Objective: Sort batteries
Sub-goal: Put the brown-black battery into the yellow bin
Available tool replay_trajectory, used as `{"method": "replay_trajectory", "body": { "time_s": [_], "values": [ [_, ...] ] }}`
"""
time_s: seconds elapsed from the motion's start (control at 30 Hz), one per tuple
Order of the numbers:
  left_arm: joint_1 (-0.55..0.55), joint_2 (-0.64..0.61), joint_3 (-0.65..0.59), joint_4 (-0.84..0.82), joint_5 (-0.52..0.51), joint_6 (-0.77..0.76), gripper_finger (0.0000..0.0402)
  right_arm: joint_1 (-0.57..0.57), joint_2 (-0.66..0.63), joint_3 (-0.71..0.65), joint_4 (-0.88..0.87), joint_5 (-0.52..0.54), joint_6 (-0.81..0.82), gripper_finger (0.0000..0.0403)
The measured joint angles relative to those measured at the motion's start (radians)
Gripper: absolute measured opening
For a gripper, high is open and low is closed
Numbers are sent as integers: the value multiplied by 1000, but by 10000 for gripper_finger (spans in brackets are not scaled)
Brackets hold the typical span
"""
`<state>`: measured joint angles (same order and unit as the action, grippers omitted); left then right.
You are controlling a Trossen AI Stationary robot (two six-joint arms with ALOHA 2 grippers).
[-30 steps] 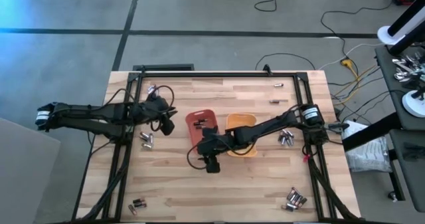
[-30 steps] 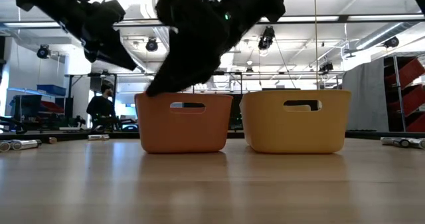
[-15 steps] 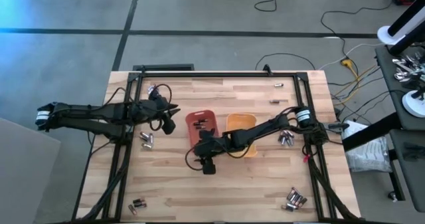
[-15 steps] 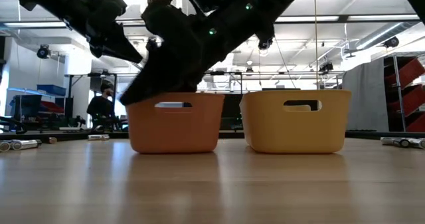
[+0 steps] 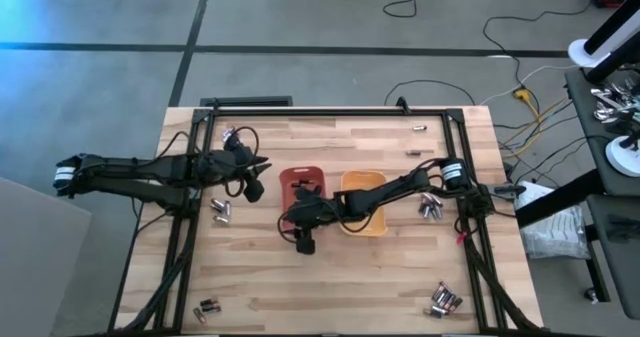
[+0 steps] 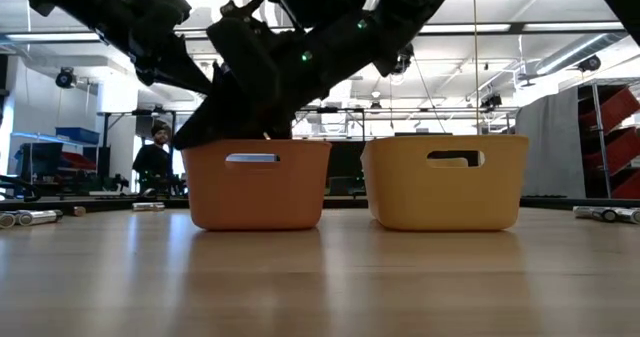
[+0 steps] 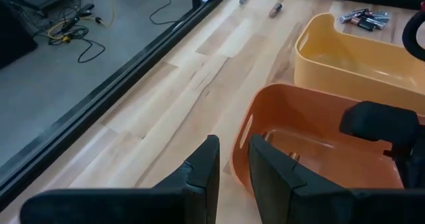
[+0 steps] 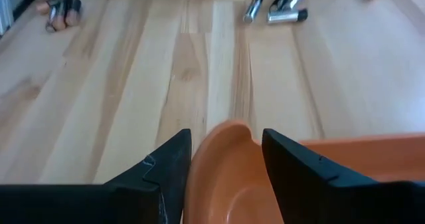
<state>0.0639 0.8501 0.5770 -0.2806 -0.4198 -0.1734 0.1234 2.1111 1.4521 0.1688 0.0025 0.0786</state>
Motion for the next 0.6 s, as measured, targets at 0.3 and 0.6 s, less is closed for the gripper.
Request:
{"method": "replay_trajectory", "body": {
  "time_s": [0.3, 0.6],
  "values": [
    [0, -1, 0, 0, 0, 8, 61, 10, -50, 33, -55, -1, -11, 189],
    [0, -1, 0, -3, 0, 8, 61, 13, -142, 80, -510, 143, -98, 192]
  ]
}}
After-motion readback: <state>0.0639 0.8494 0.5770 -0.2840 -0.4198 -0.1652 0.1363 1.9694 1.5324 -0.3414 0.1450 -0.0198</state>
